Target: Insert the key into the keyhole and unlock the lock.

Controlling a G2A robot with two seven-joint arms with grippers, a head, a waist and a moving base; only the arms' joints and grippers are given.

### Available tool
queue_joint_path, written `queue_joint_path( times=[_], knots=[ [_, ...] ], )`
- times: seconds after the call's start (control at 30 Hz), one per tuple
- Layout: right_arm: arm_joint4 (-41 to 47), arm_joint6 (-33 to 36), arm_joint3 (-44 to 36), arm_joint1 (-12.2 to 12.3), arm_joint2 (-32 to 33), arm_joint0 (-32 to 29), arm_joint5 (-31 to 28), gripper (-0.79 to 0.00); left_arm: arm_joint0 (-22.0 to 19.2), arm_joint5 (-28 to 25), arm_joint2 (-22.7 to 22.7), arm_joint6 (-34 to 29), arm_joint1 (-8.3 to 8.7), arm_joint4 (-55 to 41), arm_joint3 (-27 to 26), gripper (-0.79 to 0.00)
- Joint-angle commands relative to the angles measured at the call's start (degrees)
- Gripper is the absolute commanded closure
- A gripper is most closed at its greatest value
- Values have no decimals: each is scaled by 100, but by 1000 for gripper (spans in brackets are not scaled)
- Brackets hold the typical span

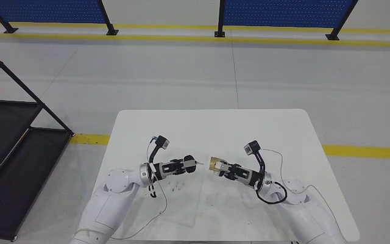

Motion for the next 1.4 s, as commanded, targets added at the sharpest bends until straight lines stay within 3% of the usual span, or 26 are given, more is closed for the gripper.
queue_joint_path(
  times=[0.0,0.43,1.37],
  knots=[
    [-144,-89,-19,3,20,-13,-39,0,7,-16,16,25,7,9,-24,0],
    [-722,-553,-204,-7,40,-148,-181,0,54,-116,103,209,62,151,-99,0],
    [-895,-644,-328,-20,12,-241,-237,0,-74,-226,352,533,145,318,19,0]
  ],
)
